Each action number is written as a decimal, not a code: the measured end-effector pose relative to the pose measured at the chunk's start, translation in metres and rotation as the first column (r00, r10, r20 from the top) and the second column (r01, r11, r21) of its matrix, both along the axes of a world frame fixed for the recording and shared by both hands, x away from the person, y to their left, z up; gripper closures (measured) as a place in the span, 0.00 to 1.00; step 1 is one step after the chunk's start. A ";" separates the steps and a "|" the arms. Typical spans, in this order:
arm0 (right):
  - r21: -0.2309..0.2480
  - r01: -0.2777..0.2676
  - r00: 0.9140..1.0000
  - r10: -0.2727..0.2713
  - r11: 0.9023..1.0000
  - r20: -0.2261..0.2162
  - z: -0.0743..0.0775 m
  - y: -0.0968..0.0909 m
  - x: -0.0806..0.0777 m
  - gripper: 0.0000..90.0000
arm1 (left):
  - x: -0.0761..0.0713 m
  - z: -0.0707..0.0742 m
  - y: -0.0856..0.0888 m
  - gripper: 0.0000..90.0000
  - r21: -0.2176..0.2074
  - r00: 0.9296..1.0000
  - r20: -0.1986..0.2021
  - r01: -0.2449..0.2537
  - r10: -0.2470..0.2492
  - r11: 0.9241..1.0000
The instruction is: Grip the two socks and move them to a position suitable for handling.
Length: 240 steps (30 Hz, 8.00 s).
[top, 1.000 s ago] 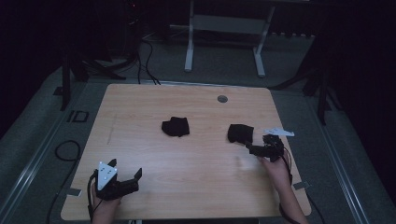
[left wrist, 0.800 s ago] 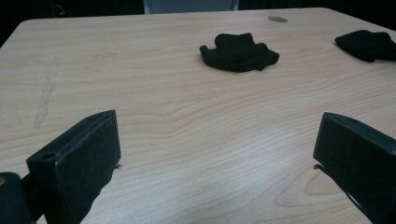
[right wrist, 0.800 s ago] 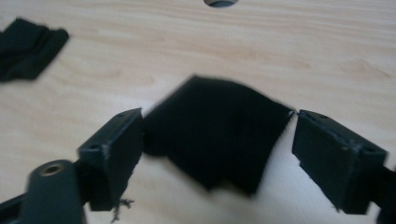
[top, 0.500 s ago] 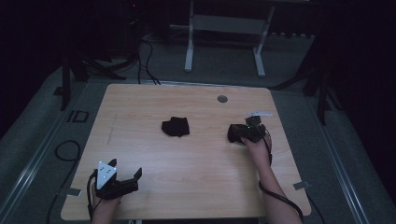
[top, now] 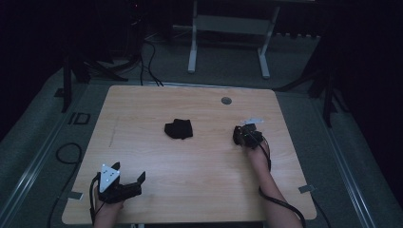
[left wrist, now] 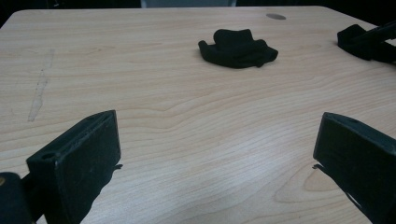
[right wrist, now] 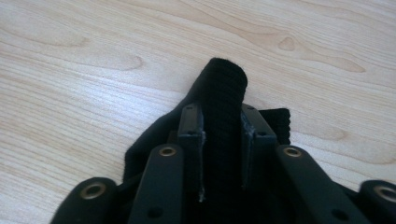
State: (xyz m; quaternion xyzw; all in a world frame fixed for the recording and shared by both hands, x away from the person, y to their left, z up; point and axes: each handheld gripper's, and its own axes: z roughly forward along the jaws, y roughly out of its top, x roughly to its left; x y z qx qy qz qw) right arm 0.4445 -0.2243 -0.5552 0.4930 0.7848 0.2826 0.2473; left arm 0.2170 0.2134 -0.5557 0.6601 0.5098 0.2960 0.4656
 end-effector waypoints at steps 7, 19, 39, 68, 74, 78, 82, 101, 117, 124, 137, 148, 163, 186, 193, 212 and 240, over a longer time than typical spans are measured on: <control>0.091 -0.042 0.999 0.042 0.995 0.009 0.023 0.005 -0.011 0.86 | 0.001 0.000 0.001 0.01 -0.014 1.000 0.000 -0.004 0.004 1.000; 0.213 -0.351 0.933 0.322 0.912 0.159 0.077 0.043 -0.102 0.86 | 0.000 0.000 -0.001 0.01 -0.014 1.000 0.001 0.002 -0.002 1.000; 0.136 -0.442 0.894 0.447 0.887 -0.010 -0.006 0.056 -0.148 0.78 | 0.001 0.000 -0.004 0.01 -0.008 1.000 -0.006 0.007 -0.007 1.000; 0.115 -0.352 0.929 0.361 0.929 -0.075 0.001 0.044 -0.149 0.80 | 0.002 -0.003 -0.021 0.06 0.032 0.993 -0.026 0.112 -0.111 0.993; 0.245 -0.391 0.915 0.403 0.887 0.000 0.034 0.046 -0.157 0.82 | 0.004 -0.004 -0.046 0.07 -0.015 0.969 -0.050 0.241 -0.241 0.970; 0.322 -0.438 0.898 0.428 0.839 0.104 0.072 0.047 -0.167 0.82 | 0.004 -0.004 -0.073 0.10 -0.071 0.932 -0.057 0.353 -0.357 0.933; 0.380 -0.470 0.883 0.423 0.797 0.205 0.103 0.050 -0.174 0.82 | 0.000 0.002 -0.102 0.17 -0.206 0.875 -0.028 0.469 -0.484 0.859; 0.360 -0.512 0.857 0.432 0.780 0.282 0.117 0.068 -0.187 0.82 | 0.016 0.046 -0.156 0.60 -0.290 0.815 0.214 0.579 -0.538 0.762; 0.387 -0.469 0.877 0.370 0.793 0.305 0.122 0.055 -0.183 0.99 | 0.015 0.048 -0.148 0.96 -0.158 0.840 0.114 0.543 -0.531 0.825; 0.429 -0.430 0.899 0.336 0.795 0.280 0.126 0.031 -0.176 1.00 | 0.014 0.035 -0.136 0.96 -0.173 0.845 0.079 0.533 -0.528 0.828; 0.270 -0.503 0.861 0.502 0.821 0.078 0.073 0.046 -0.180 0.62 | 0.013 0.038 -0.132 0.96 -0.201 0.834 0.063 0.548 -0.548 0.812; 0.143 -0.562 0.827 0.557 0.814 0.081 0.071 0.058 -0.182 0.94 | 0.013 0.038 -0.138 0.96 -0.203 0.800 0.026 0.592 -0.600 0.780; 0.161 -0.488 0.870 0.462 0.858 0.172 0.099 0.044 -0.178 0.97 | 0.017 0.030 -0.137 0.96 -0.139 0.831 -0.063 0.542 -0.553 0.829; 0.125 -0.358 0.933 0.359 0.925 0.014 0.041 -0.002 -0.163 0.96 | 0.018 0.000 -0.102 0.94 -0.067 0.873 -0.231 0.427 -0.430 0.902; 0.117 -0.311 0.949 0.316 0.943 -0.021 0.028 -0.027 -0.169 0.95 | 0.017 -0.005 -0.095 0.99 -0.056 0.869 -0.276 0.413 -0.411 0.909; 0.117 -0.247 0.969 0.248 0.962 -0.002 0.044 -0.051 -0.169 1.00 | 0.047 0.004 -0.122 0.99 -0.035 0.845 -0.260 0.475 -0.467 0.879; 0.158 -0.305 0.942 0.322 0.939 -0.095 -0.002 -0.029 -0.166 0.99 | 0.022 -0.015 -0.111 1.00 0.012 0.826 -0.352 0.474 -0.440 0.880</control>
